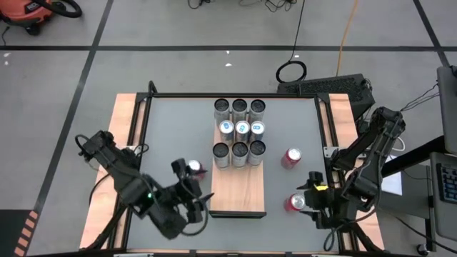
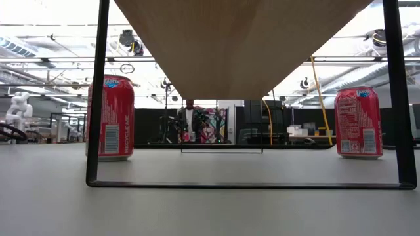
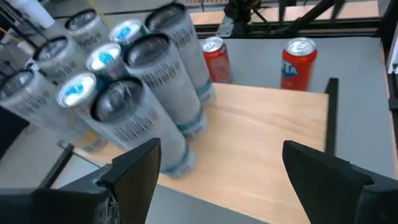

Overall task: Place canned beverage on shelf
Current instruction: Put the bottom red soda can on the shelf

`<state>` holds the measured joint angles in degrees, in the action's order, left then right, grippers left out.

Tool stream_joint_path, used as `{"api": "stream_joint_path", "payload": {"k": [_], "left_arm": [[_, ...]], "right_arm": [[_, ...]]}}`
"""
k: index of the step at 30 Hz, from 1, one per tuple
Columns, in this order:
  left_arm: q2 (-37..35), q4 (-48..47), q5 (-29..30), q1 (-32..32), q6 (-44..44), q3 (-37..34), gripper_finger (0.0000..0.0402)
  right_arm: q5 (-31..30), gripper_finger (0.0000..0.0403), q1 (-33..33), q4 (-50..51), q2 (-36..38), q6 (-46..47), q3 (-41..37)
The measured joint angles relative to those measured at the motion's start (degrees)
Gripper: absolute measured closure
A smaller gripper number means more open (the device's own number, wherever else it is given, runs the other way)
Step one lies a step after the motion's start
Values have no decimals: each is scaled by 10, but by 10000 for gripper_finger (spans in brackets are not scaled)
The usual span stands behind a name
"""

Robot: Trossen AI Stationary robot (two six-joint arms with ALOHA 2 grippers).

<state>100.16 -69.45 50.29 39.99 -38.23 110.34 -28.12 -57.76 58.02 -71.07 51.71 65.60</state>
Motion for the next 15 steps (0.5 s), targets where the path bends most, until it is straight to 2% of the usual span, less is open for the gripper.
{"api": "stream_joint_path", "payload": {"k": [3,8,11,15], "left_arm": [[0,30,40,18,-44,-49,72],[0,86,162,37,-110,-125,72],[1,107,170,38,-129,-159,72],[0,116,168,37,-181,-183,72]], "right_arm": [[26,89,12,7,-1,-2,0],[43,89,43,6,-12,-14,0],[59,84,55,0,-30,-20,0],[73,55,65,-7,-49,-29,0]]}}
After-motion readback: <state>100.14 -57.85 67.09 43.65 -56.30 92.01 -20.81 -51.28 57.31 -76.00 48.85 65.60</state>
